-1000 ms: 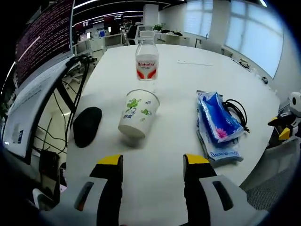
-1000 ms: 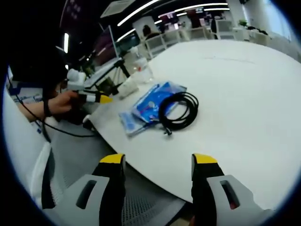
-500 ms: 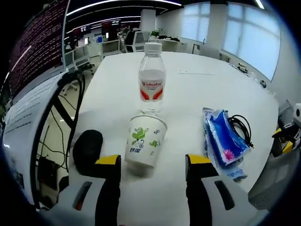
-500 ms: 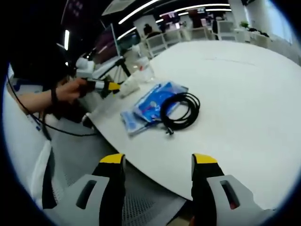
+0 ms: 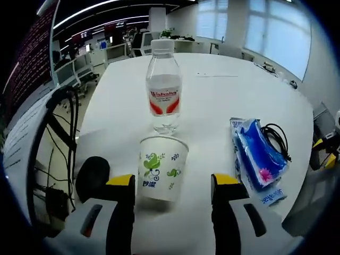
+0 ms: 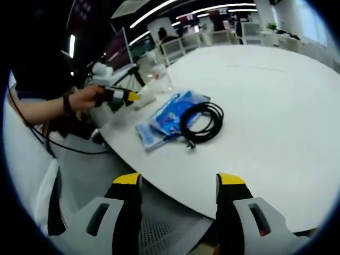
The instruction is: Arrange the tabletop items into an orderly group along one side of the table until the central work area is clear of visible clutter.
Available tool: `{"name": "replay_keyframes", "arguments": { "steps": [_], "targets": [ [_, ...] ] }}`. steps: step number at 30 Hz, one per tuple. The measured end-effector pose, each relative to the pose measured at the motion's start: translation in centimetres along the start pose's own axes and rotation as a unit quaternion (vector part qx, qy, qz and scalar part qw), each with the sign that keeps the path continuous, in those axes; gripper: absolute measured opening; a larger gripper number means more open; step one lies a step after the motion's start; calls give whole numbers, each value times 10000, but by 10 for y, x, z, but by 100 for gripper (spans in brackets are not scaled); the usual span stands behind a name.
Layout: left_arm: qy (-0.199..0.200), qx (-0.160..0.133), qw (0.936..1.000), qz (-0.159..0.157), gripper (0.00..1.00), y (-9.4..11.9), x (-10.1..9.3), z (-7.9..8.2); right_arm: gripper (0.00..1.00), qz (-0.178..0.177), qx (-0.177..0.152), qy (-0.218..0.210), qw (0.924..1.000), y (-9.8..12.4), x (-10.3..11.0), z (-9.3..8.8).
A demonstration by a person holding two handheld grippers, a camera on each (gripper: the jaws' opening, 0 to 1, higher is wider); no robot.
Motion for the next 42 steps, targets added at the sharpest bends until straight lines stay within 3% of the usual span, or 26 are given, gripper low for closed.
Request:
{"name": "replay_keyframes", "arguments": {
  "steps": [5,8,18,19,21,31,38,42],
  "targets": [
    [-70,135,9999,20,58,-11,8,2,54,27,26,37,10000,-1,2,2],
    [232,139,9995,-143,61,-18,11,4,55,29,34,54,10000,-1,1,4],
    [100,346,9993,-130,59,-33,15,0,55,25,66,114,9999,-1,-2,7],
    [106,350,9993,-124,57,-34,15,-1,55,28,68,116,9999,0,-1,7],
    [112,346,9993,-127,44,-34,16,-1,55,37,72,113,9999,-1,-1,7],
    [355,219,9989,-221,40,-21,-2,-17,55,89,74,113,9999,-5,1,7],
    [646,99,9977,-195,40,1,-12,-42,55,169,88,130,9997,-10,3,7],
    [1025,30,9946,-131,40,13,-12,-56,55,210,92,135,9996,-13,5,7]
  ]
}}
Point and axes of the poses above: the point that each gripper's makers call its tool centre point, and the gripper's own axes: y roughly backward along the fingers, x roughly to its left, z roughly out of its top, the point moved 8 cm from there along y, roughly backward along the fingers, and after that the axes turned 3 degrees about y, right-handed, at the moved point
